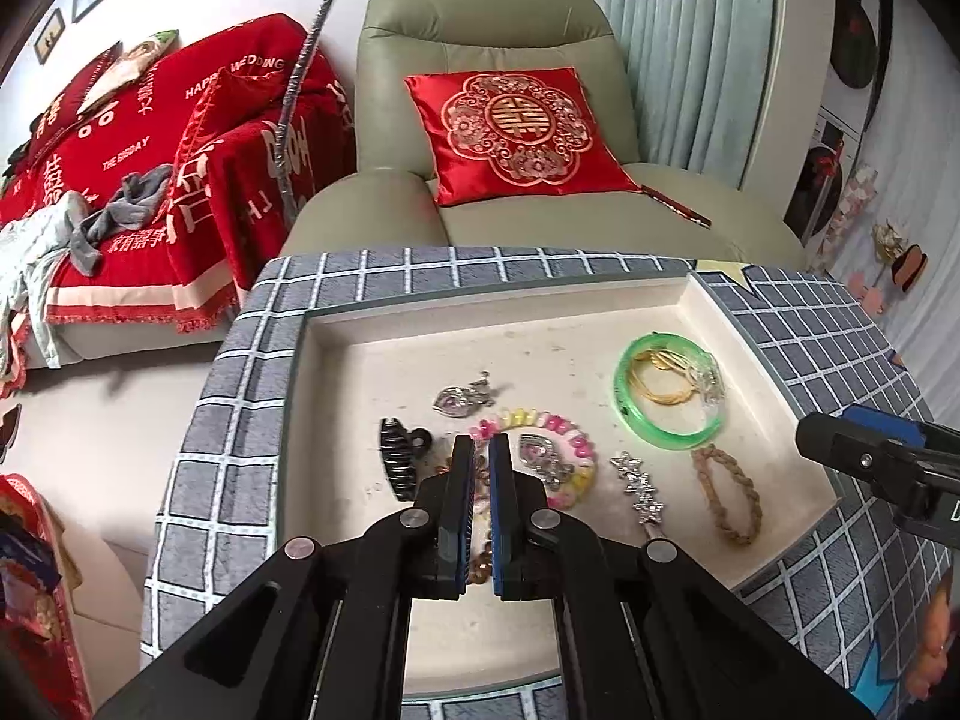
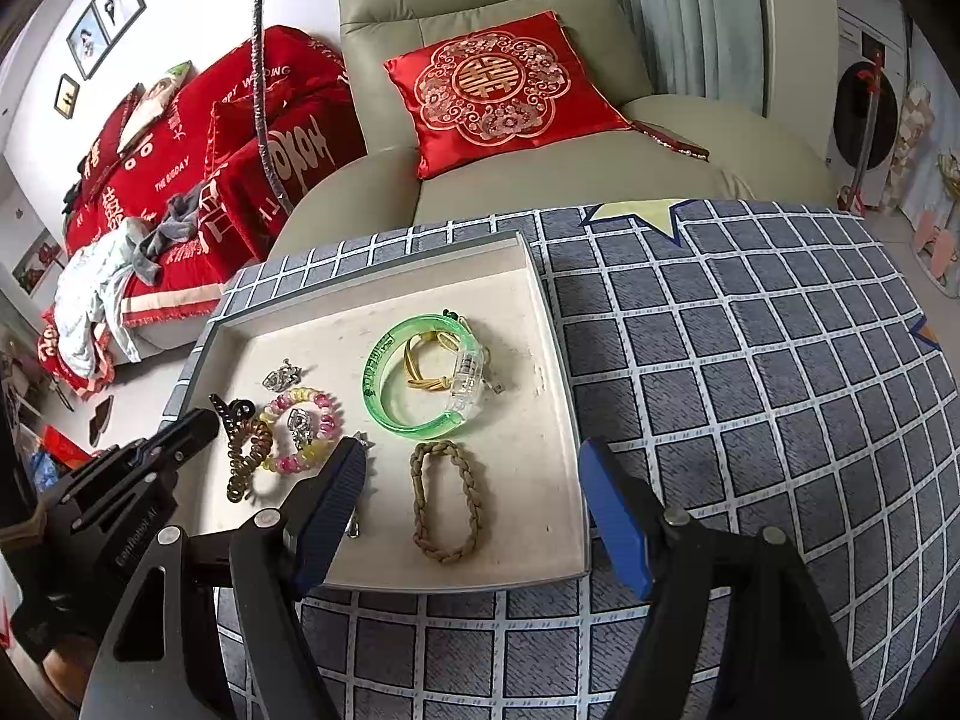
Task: Organize jewelry
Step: 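Lower the rope bracelet and heart charm into the tray and open both tools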
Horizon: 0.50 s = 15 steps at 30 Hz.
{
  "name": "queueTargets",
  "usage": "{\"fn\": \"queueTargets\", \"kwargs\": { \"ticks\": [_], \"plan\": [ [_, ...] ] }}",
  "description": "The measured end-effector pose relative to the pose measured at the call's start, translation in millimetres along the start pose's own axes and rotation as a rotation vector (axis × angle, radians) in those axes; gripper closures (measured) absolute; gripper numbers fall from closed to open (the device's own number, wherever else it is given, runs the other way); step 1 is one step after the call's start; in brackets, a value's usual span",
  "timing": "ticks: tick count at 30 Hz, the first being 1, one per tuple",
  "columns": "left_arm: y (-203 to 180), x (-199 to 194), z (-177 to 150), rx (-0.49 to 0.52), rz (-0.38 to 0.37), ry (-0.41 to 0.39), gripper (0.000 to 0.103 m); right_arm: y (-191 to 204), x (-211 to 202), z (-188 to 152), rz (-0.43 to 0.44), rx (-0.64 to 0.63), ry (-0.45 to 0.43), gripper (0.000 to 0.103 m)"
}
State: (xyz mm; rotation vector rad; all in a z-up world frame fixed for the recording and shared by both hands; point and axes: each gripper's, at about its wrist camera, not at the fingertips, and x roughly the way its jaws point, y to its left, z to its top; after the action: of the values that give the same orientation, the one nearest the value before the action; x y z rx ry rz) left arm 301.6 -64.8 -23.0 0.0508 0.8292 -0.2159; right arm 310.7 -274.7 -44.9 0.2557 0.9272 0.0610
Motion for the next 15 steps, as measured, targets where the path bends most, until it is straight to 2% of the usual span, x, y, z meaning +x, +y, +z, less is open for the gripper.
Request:
{"fn": "queueTargets", "kwargs": {
  "ticks": [15],
  "plan": [
    [11.6, 2.9, -5.5, -0.018, 0.007, 0.029, 0.085, 6.6, 0.3, -0.4, -0.009, -0.018, 0.003, 0.027]
  ]
}}
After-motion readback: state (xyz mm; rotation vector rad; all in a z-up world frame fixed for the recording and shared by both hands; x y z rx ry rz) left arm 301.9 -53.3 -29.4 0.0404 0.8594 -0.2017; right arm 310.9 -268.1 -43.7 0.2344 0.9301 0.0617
